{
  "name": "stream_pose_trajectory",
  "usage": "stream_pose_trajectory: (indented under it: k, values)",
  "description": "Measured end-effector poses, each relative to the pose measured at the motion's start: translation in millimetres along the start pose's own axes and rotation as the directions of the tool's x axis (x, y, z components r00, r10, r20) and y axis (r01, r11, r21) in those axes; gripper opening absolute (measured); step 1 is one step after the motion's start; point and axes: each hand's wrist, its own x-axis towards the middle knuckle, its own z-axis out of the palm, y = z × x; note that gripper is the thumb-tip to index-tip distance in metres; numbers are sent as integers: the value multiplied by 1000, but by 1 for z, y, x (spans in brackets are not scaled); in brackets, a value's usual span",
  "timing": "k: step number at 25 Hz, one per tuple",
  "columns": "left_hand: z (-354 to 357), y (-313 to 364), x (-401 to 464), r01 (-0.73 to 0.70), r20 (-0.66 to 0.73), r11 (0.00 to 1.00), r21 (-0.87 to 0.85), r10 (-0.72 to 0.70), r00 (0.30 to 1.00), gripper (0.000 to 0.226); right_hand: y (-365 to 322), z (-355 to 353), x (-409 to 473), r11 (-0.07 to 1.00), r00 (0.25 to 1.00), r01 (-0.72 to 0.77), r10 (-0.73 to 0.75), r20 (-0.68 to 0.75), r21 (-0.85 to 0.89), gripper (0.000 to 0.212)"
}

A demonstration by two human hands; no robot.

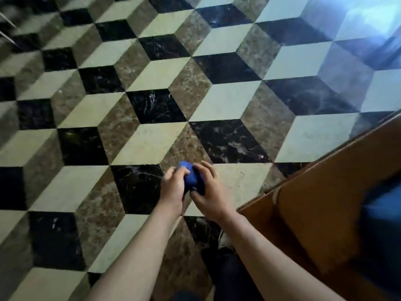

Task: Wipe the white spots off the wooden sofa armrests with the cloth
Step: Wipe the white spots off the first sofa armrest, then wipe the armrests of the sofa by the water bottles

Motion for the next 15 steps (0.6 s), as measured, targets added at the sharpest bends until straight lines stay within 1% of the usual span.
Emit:
stream_pose_trajectory:
  k: [1, 2, 3, 4, 6, 8, 9, 10, 11, 12, 13, 14, 15]
  values:
    - [3, 28, 10, -49, -17, 998, 50, 50, 999, 10, -20, -7, 21, 994, 999, -32, 33, -7, 101, 81]
    - [8, 60, 15, -81, -7, 995, 49, 82, 997, 10, -44, -16, 40, 976, 998, -69, 67, 18, 209, 85]
    - [17, 88, 20, -90, 1, 995, 41, 90, 996, 10, -62, -27, 60, 951, 994, -113, 110, 26, 288, 87]
    - [25, 112, 27, -96, 19, 995, 34, 95, 995, 9, -76, -40, 84, 933, 990, -137, 141, 14, 332, 86]
    - [45, 159, 52, -78, 107, 997, -8, 79, 991, 9, -102, -72, 143, 923, 983, -156, 180, -36, 353, 77]
    - [70, 202, 81, -42, 275, 999, -28, 48, 960, 9, -115, -107, 199, 919, 975, -193, 218, -35, 345, 59]
    - [85, 221, 98, -38, 370, 999, -36, 49, 928, 9, -118, -125, 228, 929, 974, -196, 222, -48, 313, 45]
    - [99, 239, 119, -37, 446, 999, -29, 46, 894, 15, -121, -143, 256, 945, 972, -198, 223, -68, 261, 31]
    - [114, 256, 137, -31, 514, 1000, 7, 23, 857, 22, -123, -162, 280, 953, 967, -199, 228, -113, 227, 19]
    - [130, 271, 154, -34, 582, 998, 58, -6, 814, 26, -125, -181, 296, 953, 957, -196, 238, -169, 229, 11]
    - [147, 283, 171, -48, 647, 992, 116, -39, 761, 30, -127, -201, 309, 946, 942, -190, 251, -224, 261, 8]
    - [169, 295, 189, -68, 706, 980, 187, -86, 703, 36, -130, -223, 323, 936, 922, -190, 274, -274, 296, 13]
    - [193, 307, 205, -91, 735, 960, 267, -141, 664, 43, -129, -246, 334, 925, 902, -197, 300, -310, 324, 21]
